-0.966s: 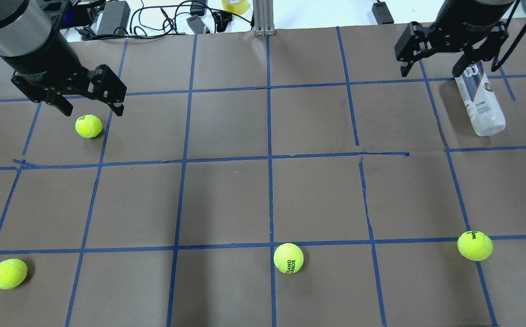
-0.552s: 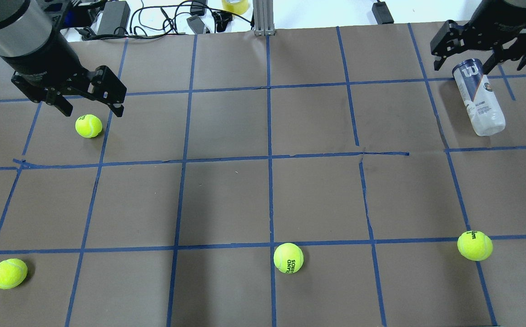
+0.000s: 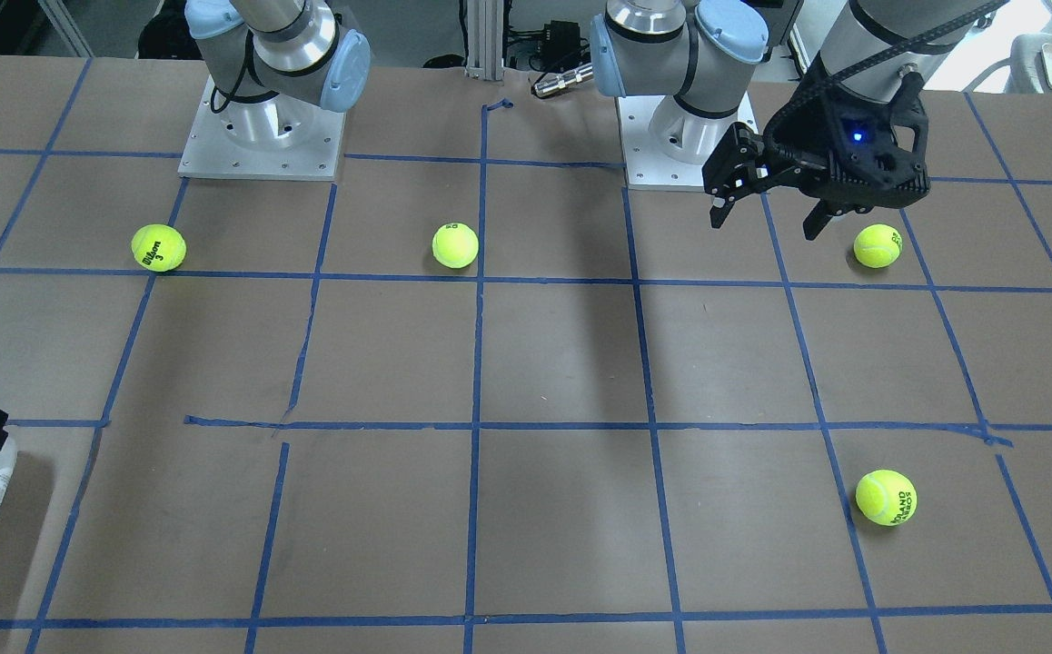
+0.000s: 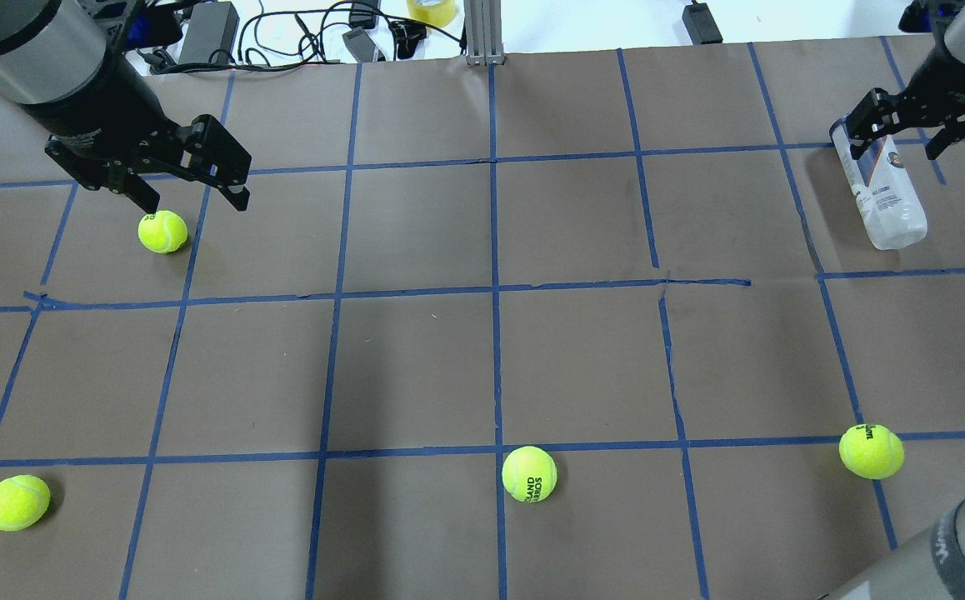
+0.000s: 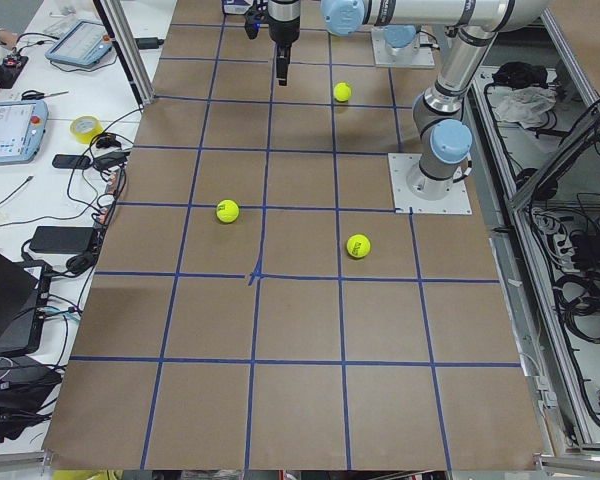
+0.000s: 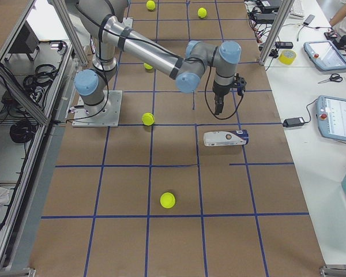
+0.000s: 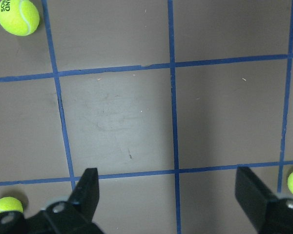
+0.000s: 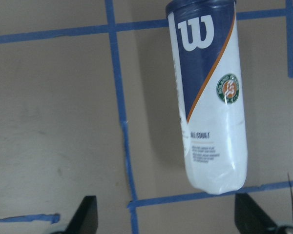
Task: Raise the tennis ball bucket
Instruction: 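Close the right gripper around the can and lift it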
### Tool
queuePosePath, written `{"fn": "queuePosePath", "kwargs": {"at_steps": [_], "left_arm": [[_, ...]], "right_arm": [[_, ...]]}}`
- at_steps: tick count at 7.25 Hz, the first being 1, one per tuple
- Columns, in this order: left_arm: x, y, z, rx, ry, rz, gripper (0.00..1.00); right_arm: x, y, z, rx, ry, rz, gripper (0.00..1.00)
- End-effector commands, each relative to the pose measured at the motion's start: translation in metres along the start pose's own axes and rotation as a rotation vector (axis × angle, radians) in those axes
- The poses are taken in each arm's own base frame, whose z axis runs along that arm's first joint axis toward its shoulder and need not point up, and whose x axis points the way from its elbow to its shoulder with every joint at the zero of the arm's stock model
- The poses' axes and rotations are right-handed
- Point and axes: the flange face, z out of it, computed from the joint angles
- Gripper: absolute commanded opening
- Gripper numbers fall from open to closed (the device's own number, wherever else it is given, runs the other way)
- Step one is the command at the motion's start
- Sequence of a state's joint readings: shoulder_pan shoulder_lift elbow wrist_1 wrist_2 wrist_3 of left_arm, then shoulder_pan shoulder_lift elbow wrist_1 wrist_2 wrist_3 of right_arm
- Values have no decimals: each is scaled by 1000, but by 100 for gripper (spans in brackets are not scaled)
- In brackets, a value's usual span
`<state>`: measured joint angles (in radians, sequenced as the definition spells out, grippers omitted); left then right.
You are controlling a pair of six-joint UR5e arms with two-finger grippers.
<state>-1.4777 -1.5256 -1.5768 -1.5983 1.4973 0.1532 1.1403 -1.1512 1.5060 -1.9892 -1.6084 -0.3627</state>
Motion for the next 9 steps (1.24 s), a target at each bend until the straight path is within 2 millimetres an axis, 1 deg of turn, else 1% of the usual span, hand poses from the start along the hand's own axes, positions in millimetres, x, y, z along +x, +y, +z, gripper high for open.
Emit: {"fn": "queuePosePath", "kwargs": {"at_steps": [1,2,3,6,8,9], "left_arm": [[1,0,4,-10,2,4,100],[0,6,6,-19,-9,3,100],[-2,5,14,-34,-13,1,100],[-4,1,17,-32,-14,-1,100],[-4,1,18,-36,-15,-1,100],[-5,1,18,-34,-15,-2,100]], "right_arm": [[50,-21,75,41,21,-72,100],[65,-27,100,47,10,-103,100],[65,-28,103,59,-10,-106,100],[63,-29,130,22,-32,-108,100],[63,-27,136,8,-38,-109,100],[63,-27,140,0,-40,-111,96]]}}
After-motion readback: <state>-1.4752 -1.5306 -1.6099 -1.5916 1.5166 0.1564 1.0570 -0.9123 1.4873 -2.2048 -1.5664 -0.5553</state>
